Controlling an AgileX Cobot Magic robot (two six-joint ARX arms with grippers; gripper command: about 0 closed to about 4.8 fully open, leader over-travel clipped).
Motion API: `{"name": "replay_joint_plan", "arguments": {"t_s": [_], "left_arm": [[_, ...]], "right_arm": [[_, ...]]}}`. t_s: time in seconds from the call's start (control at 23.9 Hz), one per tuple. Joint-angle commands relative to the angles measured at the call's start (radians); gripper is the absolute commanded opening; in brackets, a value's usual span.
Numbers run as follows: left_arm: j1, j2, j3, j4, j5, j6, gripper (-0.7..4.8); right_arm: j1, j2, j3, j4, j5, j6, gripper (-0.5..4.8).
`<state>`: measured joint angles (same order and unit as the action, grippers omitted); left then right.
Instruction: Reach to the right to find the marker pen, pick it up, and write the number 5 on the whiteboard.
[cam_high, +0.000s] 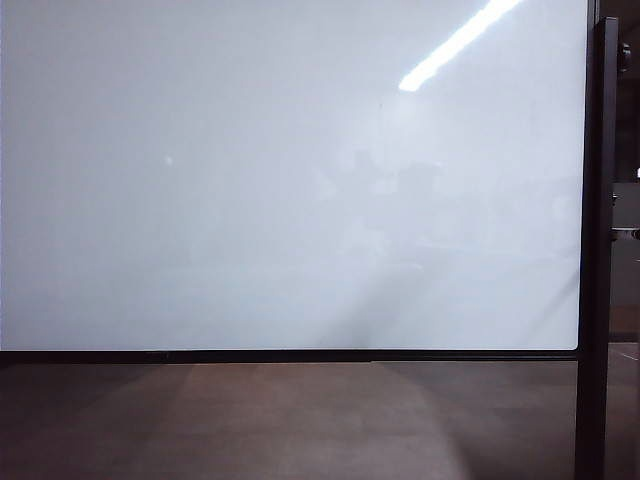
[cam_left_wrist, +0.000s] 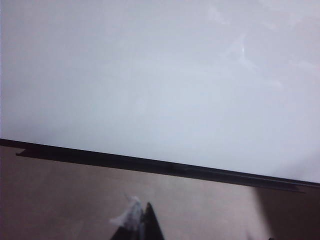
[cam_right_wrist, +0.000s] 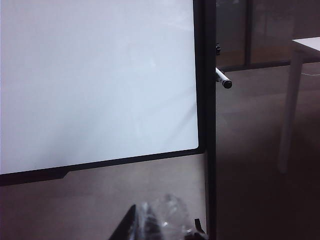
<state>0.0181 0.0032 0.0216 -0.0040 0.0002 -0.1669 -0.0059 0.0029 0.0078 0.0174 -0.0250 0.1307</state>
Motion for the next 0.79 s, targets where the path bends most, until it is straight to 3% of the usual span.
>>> {"name": "replay_joint_plan", "arguments": {"t_s": [0.04,0.33,0.46,0.5,0.54,0.58,0.63,0.79], "left_arm": [[0.002,0.001,0.003,0.017,0.003,0.009,-0.05],[0.002,0.001,0.004,0.034,0.021,0.028,-0.04],[-0.003,0.001,0.067,0.04,0.047,0.028,-0.04],[-0.003,0.002,0.102,0.013,0.047,0.028,-0.04],[-0.003,0.013,0.163,-0.015,0.049,0.013,-0.04],[-0.003,0.027,0.203,-0.016,0.049,-0.009,-0.04],[-0.003,0.068,0.277,-0.011,0.048,-0.026,-0.04],[-0.003,0.224,0.423,0.003,0.077,-0.025,-0.04]], "right_arm": [[0.001,-0.001,-0.005,0.016,0.005,-0.059,0.17],[0.001,-0.001,-0.001,0.019,0.004,-0.056,0.17],[0.002,-0.001,0.115,0.009,0.0,-0.022,0.27],[0.002,0.0,0.149,0.005,0.005,-0.024,0.51],[-0.001,0.015,0.229,0.005,0.011,-0.033,1.82],[-0.002,0.028,0.266,0.005,0.021,-0.034,2.65],[-0.001,0.066,0.348,0.005,0.047,-0.034,4.05],[-0.001,0.185,0.523,-0.034,0.049,-0.045,4.28]]}}
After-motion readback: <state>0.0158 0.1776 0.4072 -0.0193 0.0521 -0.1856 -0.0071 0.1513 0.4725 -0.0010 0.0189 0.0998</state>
